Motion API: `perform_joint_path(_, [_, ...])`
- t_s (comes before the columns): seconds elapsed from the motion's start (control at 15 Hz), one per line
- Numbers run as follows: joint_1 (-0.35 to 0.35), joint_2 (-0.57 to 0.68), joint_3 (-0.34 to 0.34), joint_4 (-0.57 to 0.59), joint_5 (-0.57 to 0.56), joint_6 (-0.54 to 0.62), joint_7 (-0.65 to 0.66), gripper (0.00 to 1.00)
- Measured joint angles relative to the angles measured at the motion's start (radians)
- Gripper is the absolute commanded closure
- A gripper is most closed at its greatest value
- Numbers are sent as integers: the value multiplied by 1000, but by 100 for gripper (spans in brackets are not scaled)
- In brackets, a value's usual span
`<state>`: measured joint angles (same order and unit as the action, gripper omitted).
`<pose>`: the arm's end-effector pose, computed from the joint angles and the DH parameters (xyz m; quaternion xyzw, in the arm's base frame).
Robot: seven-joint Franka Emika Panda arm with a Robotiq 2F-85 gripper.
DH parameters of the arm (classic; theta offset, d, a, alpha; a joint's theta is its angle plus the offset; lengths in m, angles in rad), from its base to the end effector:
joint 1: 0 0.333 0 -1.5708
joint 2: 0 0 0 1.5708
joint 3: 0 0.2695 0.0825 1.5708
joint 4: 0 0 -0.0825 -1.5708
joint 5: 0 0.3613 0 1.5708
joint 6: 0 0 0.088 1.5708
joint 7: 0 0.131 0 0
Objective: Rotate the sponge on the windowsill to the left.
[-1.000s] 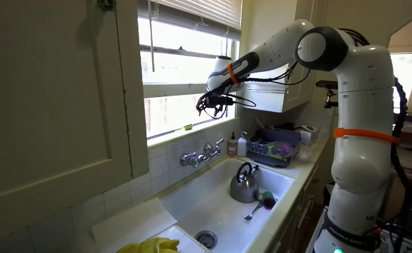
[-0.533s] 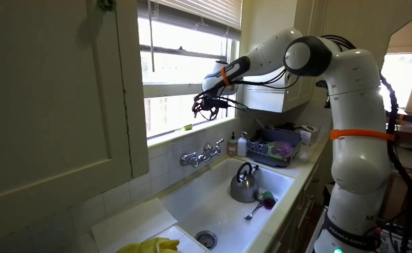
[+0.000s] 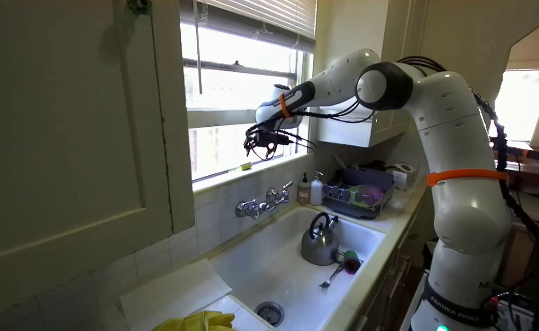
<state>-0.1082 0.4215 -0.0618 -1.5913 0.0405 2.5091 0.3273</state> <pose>0.6781 -0.1109 0.3924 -0.9377 0.2455 -0.2450 0.0234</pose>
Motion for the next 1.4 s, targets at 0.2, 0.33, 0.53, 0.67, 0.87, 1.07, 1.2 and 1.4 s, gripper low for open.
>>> perform_joint_path(0.2, [12, 45, 1, 57, 3, 0, 0, 0])
perform_joint_path(0.33, [21, 75, 3, 93, 3, 0, 0, 0])
perform_joint_path(0.53, [32, 114, 2, 136, 3, -1, 0, 0])
perform_joint_path(0.67, [37, 137, 0, 160, 3, -2, 0, 0])
perform_joint_path(0.87, [43, 163, -5, 190, 2, -4, 0, 3])
perform_joint_path(1.07, [47, 185, -11, 214, 0, -5, -1, 30])
perform_joint_path(1.2, [48, 198, -12, 229, 0, -12, -7, 47])
perform_joint_path(1.4, [48, 212, -14, 249, 0, -41, -22, 70])
